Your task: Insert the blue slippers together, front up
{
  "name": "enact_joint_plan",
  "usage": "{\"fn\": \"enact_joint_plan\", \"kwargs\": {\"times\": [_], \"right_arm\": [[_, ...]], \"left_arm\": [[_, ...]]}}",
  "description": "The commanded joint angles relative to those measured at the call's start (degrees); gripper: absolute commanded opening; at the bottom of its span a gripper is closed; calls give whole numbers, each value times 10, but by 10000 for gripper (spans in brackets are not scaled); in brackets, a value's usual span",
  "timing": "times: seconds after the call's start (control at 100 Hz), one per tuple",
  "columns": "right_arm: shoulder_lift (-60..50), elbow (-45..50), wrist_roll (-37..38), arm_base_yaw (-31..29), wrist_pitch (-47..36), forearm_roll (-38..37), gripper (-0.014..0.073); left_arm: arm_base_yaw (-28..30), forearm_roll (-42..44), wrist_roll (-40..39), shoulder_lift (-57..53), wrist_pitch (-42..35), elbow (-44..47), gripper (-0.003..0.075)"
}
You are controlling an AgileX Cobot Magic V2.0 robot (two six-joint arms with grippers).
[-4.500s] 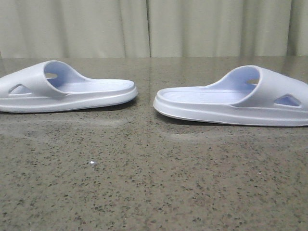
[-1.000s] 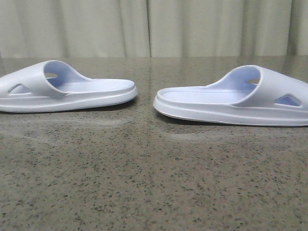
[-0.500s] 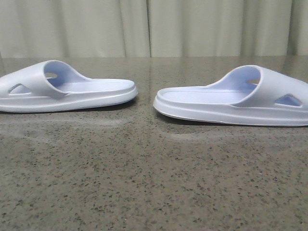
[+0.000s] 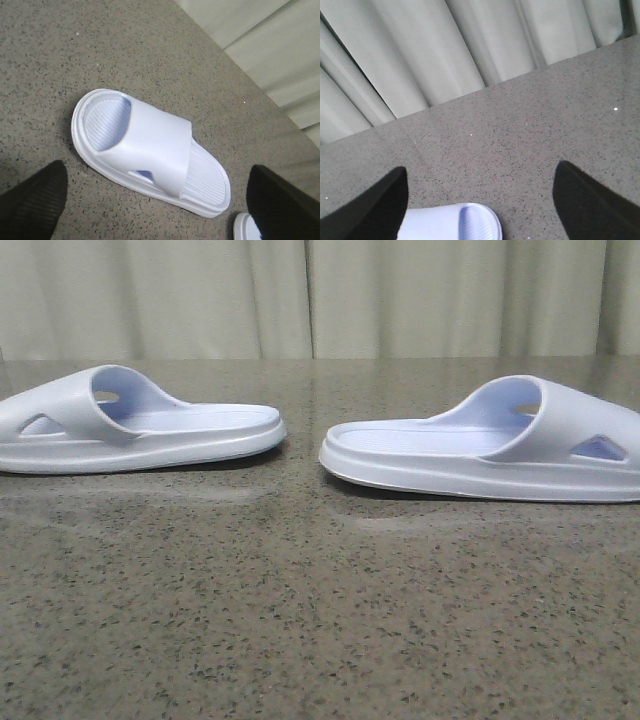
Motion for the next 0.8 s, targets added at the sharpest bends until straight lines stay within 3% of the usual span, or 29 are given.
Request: {"fn": "enact_joint_plan", "kwargs": {"times": [0.0, 0.79], "right_arm": [[9, -21, 1, -4, -46, -5, 519], [9, -21, 1, -4, -46, -5, 519]], "left_arm": [[1, -42, -6, 26, -54, -16, 646], [1, -199, -6, 208, -115, -16, 646]]}}
